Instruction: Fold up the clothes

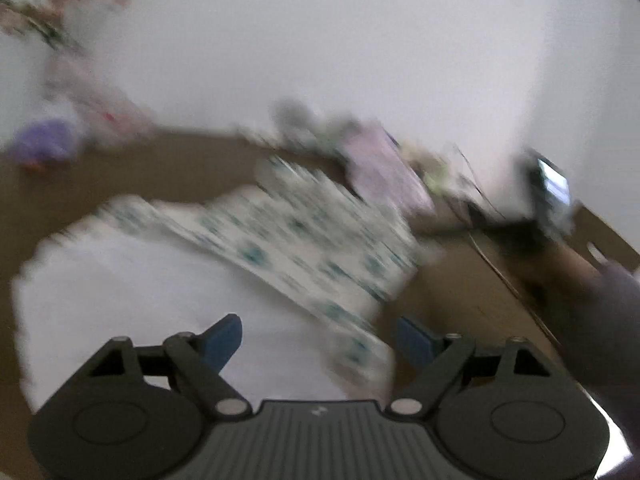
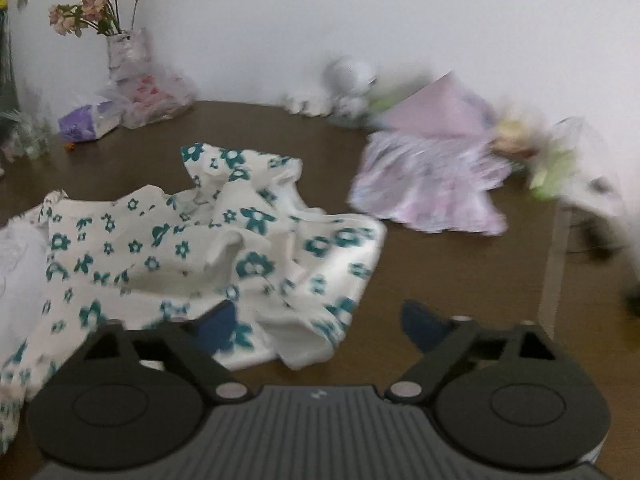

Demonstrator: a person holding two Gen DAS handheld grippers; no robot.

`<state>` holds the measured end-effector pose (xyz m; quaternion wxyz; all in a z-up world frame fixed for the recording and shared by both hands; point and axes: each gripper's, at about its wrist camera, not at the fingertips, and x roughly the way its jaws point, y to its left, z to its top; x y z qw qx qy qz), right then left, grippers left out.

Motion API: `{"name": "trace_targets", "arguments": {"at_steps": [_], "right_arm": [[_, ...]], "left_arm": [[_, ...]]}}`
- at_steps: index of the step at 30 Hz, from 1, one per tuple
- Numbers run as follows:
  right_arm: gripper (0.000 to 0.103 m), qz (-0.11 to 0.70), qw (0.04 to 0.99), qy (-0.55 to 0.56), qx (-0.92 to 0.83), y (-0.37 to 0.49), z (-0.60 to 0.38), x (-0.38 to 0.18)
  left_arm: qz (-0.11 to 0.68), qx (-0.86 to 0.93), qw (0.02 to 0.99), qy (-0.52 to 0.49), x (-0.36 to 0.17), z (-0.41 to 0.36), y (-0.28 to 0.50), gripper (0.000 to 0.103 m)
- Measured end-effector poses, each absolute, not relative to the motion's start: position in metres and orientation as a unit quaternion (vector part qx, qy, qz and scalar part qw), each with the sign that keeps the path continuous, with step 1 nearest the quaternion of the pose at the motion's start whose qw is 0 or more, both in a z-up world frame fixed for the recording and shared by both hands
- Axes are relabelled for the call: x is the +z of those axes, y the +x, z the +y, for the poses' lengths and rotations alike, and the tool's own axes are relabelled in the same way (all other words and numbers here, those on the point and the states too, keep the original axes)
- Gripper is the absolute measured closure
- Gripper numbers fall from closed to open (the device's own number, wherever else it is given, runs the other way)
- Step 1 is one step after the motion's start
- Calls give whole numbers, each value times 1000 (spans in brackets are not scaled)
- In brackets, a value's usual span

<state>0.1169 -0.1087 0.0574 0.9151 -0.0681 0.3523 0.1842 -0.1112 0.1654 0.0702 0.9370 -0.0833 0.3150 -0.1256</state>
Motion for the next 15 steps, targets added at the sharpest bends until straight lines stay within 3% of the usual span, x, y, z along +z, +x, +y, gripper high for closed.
{"name": "trace_targets", "arguments": {"at_steps": [1,3,5,6,8,9,13,15], "right_arm": [[24,361,912,-73,181,127,-103,49],[42,376,906,-66,183,141,-96,36],[49,382,904,-55,184,143,-97,33],[67,386,903,-53,182,136,-101,34],[84,392,902,-49,175,120,-109,37],[88,392,904,-48,163,103,-117,37],[89,395,908,-19,140,12,-148,36],[79,403,902,-11,153,-37,-154,42]], "left_arm": [[321,-127,935,-76,63,155,-112,19],[341,-117,931,-54,48,140,-110,26],[363,-93,926,-37,35,143,-109,81],[375,-94,921,-41,30,149,-108,90],[370,-98,922,-54,27,173,-110,91],[367,-101,923,-61,26,184,-111,91],[357,-69,931,-27,31,221,-119,88],[364,-59,929,-23,30,240,-120,72]]}}
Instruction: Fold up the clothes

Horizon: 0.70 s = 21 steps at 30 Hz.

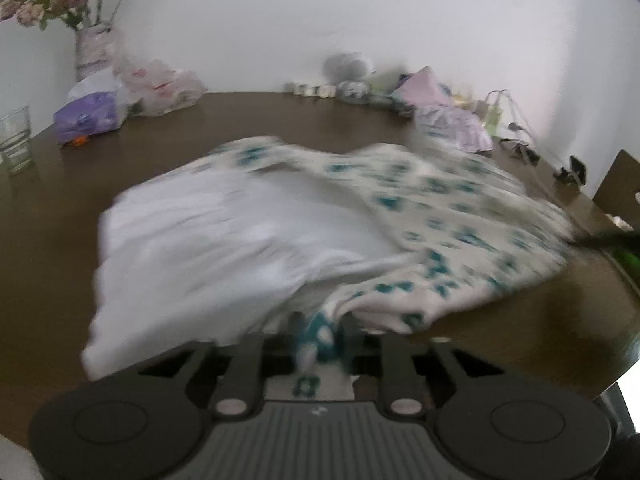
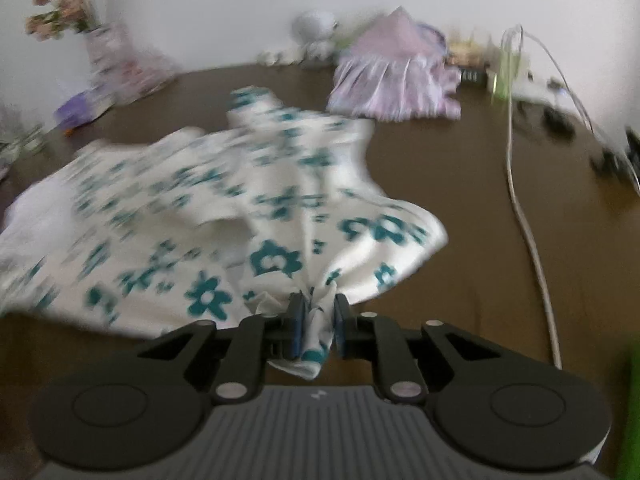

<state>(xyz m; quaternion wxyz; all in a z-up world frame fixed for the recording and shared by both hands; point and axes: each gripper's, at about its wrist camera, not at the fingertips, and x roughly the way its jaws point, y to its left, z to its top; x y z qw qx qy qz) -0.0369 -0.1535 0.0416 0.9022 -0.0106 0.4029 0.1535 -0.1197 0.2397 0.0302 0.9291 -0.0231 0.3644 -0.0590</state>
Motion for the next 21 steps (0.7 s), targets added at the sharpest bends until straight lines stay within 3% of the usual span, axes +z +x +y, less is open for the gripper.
{"name": "trace_targets", "arguments": {"at_steps": [1,3,4,5,6,8,11,13,15,16,17,20,21], "right_arm": [[72,396,903,-11,166,-55,-154,47],[37,362,915,-23,175,-86,-158,67],[33,340,924,-29,174,-92,-160,77],[28,320,930,-34,175,-95,-161,85],[26,309,933,-37,180,-89,-159,88],[26,303,931,-47,198,-67,-147,85],[27,316,916,-56,240,-26,-115,67],[35,332,909,-58,247,-6,-97,51],[94,345,907,-61,234,9,-86,37],[97,345,912,-59,216,9,-91,35],[96,344,916,-57,198,9,-97,33],[92,349,916,-13,196,3,-116,40],[80,344,913,17,218,0,-121,46]], "left_arm": [[370,-50,927,-23,32,246,-122,66],[361,-58,930,-39,45,257,-130,64],[340,-70,936,-59,53,261,-134,57],[318,-81,941,-81,61,265,-137,41],[299,-87,944,-104,68,266,-137,33],[282,-101,944,-136,77,255,-122,26],[275,-106,942,-160,77,224,-90,23],[299,-104,939,-133,61,201,-65,24],[336,-66,935,-97,41,184,-47,40],[351,-51,931,-85,32,181,-44,58],[359,-46,929,-83,26,181,-43,67],[344,-49,935,-77,17,188,-53,70],[341,-53,936,-73,15,190,-53,70]]}}
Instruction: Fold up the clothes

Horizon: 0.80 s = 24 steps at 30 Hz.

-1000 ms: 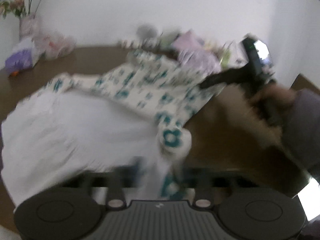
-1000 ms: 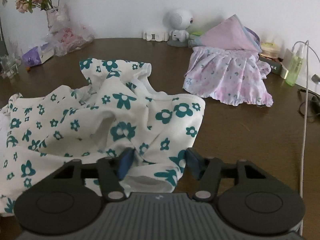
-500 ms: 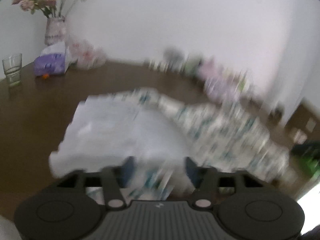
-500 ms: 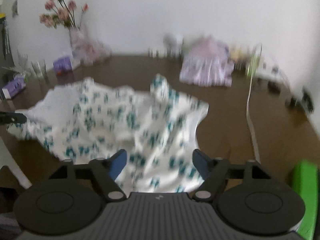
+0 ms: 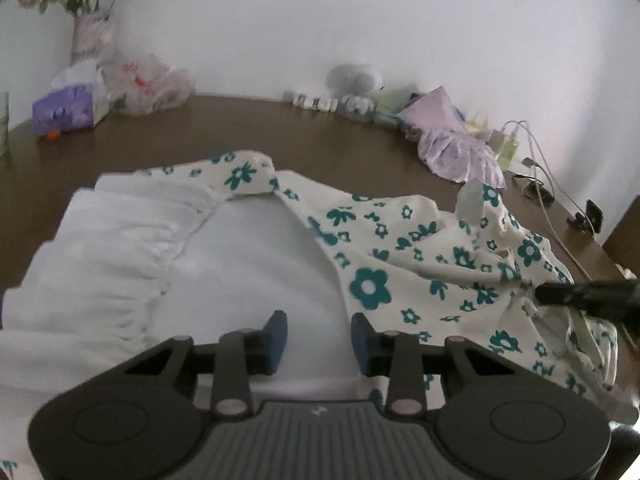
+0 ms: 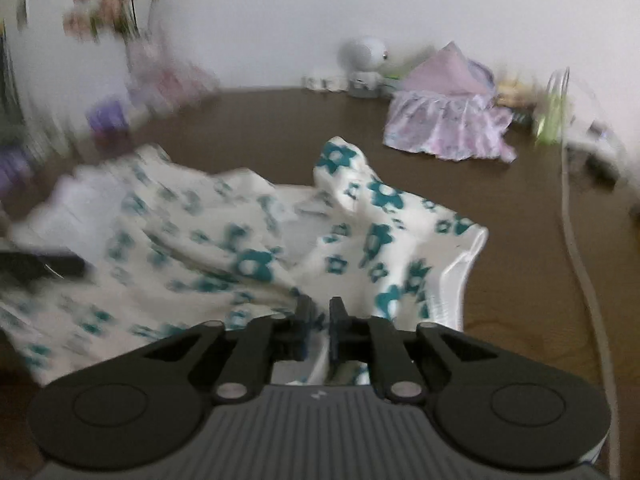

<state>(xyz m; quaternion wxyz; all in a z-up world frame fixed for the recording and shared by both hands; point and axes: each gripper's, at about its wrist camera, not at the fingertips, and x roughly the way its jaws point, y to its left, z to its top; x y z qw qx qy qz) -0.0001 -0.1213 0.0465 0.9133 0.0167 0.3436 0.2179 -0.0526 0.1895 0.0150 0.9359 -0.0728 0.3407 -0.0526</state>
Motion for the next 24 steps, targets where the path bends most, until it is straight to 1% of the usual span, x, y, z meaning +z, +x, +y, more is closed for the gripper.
{"name": "trace_targets", "arguments": {"at_steps": [1,2,5,7,8,9,11,13,15,16,17,18,19,20,21,22,24], "right_arm": [[68,337,914,27,223,2,-123,50],[53,333,919,13,208,8,-119,50],[52,324,930,-28,170,27,-106,48],[69,332,926,-57,171,36,-95,40],[92,336,923,-72,172,40,-90,36],[99,338,923,-77,171,44,-88,34],[99,337,928,-44,150,56,-104,35],[97,341,927,-20,156,60,-116,37],[91,329,926,-7,188,41,-120,51],[86,311,927,-19,209,24,-118,60],[66,295,926,-35,234,2,-119,68],[43,289,919,-51,262,-17,-121,71],[40,284,911,-67,291,-36,-124,74],[39,279,903,-85,316,-54,-126,75],[39,277,896,-102,332,-69,-129,73],[39,273,892,-114,343,-82,-135,70],[39,274,883,-122,360,-101,-145,66]], "left_arm": [[337,-59,937,-71,14,192,-54,70],[332,-65,938,-67,13,194,-55,69],[327,-73,940,-66,14,193,-57,68],[321,-75,942,-63,11,195,-60,69],[316,-76,944,-57,10,194,-61,69],[312,-76,946,-50,10,192,-63,70],[305,-70,949,-37,8,190,-65,74],[302,-67,950,-41,8,189,-66,74],[310,-78,946,-46,15,196,-69,73],[314,-83,944,-49,19,199,-71,73],[296,-103,948,-52,27,210,-83,68],[276,-123,952,-56,35,222,-95,61],[262,-144,953,-53,40,232,-108,39],[253,-167,952,-38,43,243,-124,24],[244,-190,951,-22,47,254,-140,21],[246,-202,948,-7,47,263,-155,21],[272,-202,941,10,44,276,-174,22]]}}
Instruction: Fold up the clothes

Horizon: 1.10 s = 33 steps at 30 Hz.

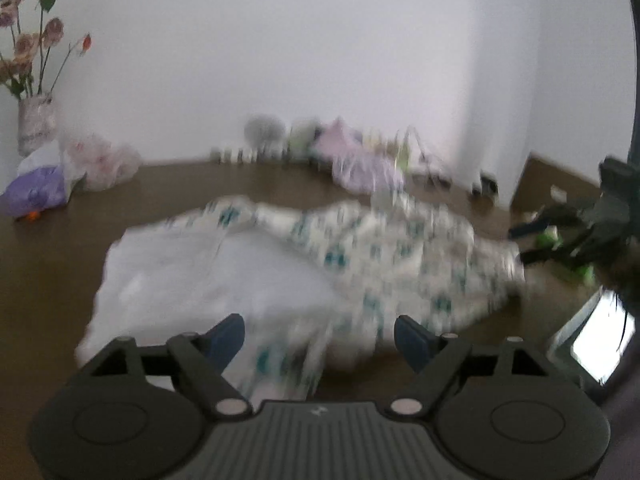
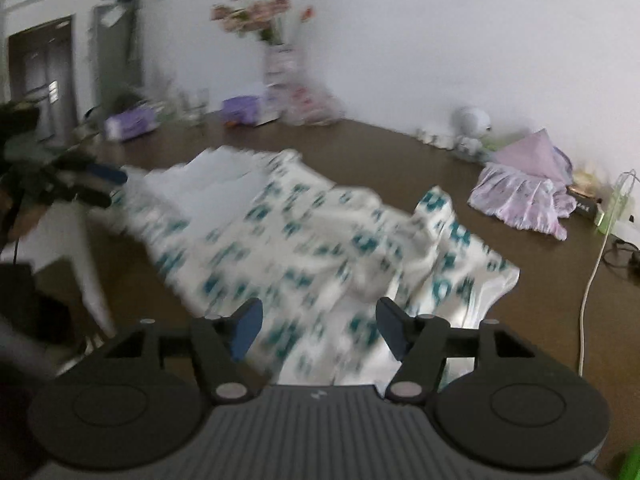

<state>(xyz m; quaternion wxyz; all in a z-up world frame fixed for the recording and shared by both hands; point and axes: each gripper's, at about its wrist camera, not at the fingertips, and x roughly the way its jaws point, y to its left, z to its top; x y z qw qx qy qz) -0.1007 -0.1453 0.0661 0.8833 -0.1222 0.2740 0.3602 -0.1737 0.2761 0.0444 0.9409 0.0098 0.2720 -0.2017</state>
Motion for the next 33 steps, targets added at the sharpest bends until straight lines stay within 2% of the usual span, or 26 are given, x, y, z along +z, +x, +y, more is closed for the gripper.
{"name": "trace_targets", "arguments": {"at_steps": [4,5,6,7,8,9,10,11,14,17,19,20,21,22,23,25,29,30,31,32,33], "right_arm": [[42,293,872,-108,376,-102,-147,49],[47,297,871,-113,374,-98,-142,44],[60,301,870,-118,372,-94,-138,38],[70,305,869,-123,369,-90,-134,33],[85,308,869,-124,368,-87,-132,28],[88,307,869,-117,371,-84,-135,26],[91,307,868,-113,373,-82,-138,25],[94,310,867,-118,372,-81,-141,27],[94,317,868,-135,358,-81,-144,29],[90,306,873,-139,354,-90,-142,37],[80,279,874,-129,375,-101,-140,46],[62,268,873,-129,387,-105,-138,48],[51,266,870,-141,391,-107,-134,46],[50,265,866,-153,395,-108,-129,43],[50,266,864,-163,396,-109,-126,41],[50,276,862,-171,388,-106,-125,35],[50,288,868,-150,375,-103,-143,33],[53,292,869,-146,371,-102,-146,31],[57,295,871,-143,367,-99,-147,28],[65,290,875,-139,363,-97,-148,25],[82,286,877,-136,360,-95,-149,23]], "left_arm": [[258,-204,945,3,29,277,-178,23],[258,-203,944,12,25,274,-173,23],[259,-203,944,21,20,272,-167,26],[264,-198,943,43,17,268,-161,38],[273,-190,940,72,14,266,-155,62],[283,-189,935,98,11,266,-150,77],[283,-202,931,113,10,271,-148,87],[282,-217,926,127,10,277,-146,87],[295,-191,921,167,14,303,-145,88],[296,-136,935,142,26,330,-150,87],[288,-133,945,76,37,336,-159,80],[276,-166,945,61,39,330,-165,74],[263,-200,943,46,42,323,-171,71],[249,-237,938,47,41,313,-176,63],[244,-253,935,53,37,304,-177,50],[240,-268,931,70,28,289,-179,41],[256,-237,935,67,8,287,-166,42],[257,-237,935,56,5,290,-163,42],[258,-238,935,45,2,293,-159,44],[265,-245,932,36,-2,296,-153,56],[262,-248,932,30,-3,300,-149,65]]}}
